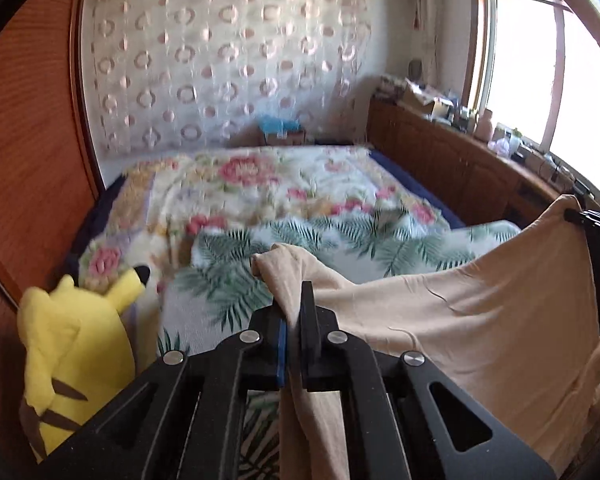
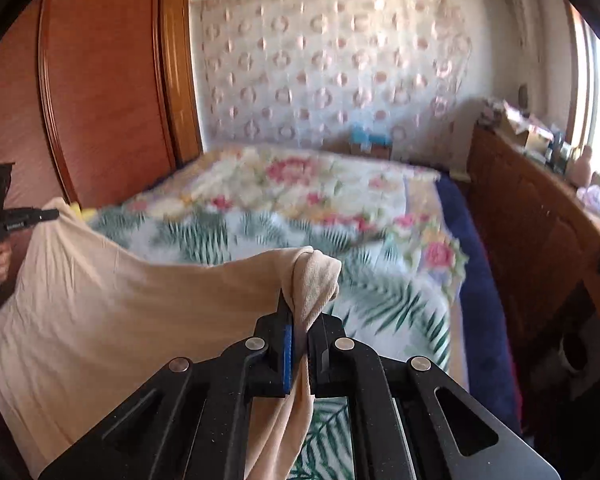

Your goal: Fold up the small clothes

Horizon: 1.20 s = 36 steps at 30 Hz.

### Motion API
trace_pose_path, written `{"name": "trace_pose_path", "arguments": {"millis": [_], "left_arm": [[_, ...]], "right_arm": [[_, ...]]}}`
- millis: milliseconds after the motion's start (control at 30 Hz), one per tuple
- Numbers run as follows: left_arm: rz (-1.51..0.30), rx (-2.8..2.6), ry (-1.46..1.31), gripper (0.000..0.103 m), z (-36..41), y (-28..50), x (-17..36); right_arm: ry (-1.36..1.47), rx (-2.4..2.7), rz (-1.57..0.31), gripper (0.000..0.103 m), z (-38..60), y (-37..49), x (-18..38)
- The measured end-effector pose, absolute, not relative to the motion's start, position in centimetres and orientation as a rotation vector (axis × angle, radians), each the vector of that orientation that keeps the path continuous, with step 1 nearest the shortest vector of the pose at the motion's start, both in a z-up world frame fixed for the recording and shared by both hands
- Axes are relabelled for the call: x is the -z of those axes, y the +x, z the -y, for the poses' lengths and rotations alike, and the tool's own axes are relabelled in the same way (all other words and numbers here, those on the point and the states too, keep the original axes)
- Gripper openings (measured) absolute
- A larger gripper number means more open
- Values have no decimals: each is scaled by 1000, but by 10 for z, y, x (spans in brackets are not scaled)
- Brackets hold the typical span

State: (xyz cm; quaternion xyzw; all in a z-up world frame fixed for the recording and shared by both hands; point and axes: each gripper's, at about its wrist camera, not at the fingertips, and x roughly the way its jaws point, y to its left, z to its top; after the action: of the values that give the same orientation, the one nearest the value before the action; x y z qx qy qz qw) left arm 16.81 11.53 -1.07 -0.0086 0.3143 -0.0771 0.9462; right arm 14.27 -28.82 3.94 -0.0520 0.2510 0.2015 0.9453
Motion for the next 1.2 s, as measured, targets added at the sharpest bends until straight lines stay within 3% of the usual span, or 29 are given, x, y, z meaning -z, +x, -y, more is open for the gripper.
{"name": "trace_pose_path", "arguments": {"millis": [200, 367, 400, 500, 600, 1200], "left_arm": [[-597, 102, -52, 5, -119, 196, -2], [-710, 80, -25, 8, -123, 224, 34], [-725, 89, -37, 10, -125, 222, 40], [-740, 82, -33, 42, -130, 208, 53], [-739, 89, -22, 51, -129, 183, 62], [-765, 73, -99, 52, -125, 76, 100]], "right_arm": [[-92, -311, -462, 5, 291, 166, -71], [-147, -237, -641, 6, 268, 215, -22], [-164, -214, -677, 14, 265, 221, -10], [-148, -206, -718, 38, 262, 223, 10], [-145, -223, -717, 44, 260, 207, 17], [5, -289, -756, 44, 311, 70, 29]]}}
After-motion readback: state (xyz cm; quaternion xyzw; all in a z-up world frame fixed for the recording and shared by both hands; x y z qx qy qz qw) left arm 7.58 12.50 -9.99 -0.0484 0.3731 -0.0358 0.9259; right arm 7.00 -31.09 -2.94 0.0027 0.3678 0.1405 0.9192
